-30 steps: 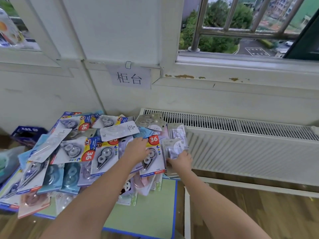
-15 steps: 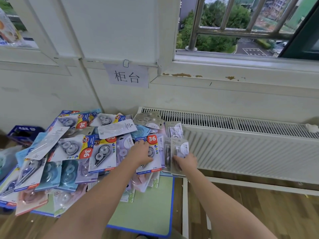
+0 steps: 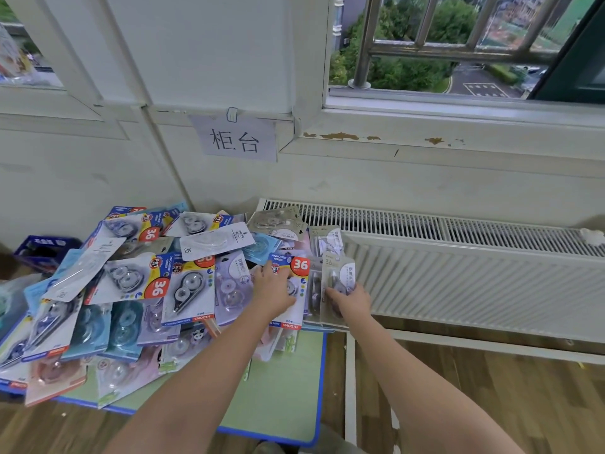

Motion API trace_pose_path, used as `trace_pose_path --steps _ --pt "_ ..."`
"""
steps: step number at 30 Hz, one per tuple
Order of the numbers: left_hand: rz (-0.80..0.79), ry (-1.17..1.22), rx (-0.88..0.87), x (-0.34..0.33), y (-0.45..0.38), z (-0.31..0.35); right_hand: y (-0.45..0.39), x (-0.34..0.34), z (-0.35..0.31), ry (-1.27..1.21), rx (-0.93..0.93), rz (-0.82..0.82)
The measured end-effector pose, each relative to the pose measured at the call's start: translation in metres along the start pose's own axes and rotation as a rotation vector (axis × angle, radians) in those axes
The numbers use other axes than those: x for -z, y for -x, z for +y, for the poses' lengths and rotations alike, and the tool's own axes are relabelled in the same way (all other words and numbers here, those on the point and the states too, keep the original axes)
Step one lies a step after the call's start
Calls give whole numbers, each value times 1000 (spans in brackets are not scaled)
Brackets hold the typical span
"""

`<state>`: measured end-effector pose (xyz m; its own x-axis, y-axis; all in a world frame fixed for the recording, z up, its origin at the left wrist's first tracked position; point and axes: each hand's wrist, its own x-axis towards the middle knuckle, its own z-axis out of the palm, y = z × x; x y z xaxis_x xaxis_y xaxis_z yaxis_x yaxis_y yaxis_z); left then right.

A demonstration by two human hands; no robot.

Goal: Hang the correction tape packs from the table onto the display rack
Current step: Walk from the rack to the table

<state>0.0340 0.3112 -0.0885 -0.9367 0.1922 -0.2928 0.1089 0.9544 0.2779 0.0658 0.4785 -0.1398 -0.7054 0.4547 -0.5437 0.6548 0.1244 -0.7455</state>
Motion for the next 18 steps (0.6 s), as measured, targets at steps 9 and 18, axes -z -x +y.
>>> trace_pose_path --steps 9,18 --pt "95 217 180 1 4 6 14 5 -12 -4 91 23" --pt "198 745 238 15 16 -1 21 2 -24 -68 125 -25"
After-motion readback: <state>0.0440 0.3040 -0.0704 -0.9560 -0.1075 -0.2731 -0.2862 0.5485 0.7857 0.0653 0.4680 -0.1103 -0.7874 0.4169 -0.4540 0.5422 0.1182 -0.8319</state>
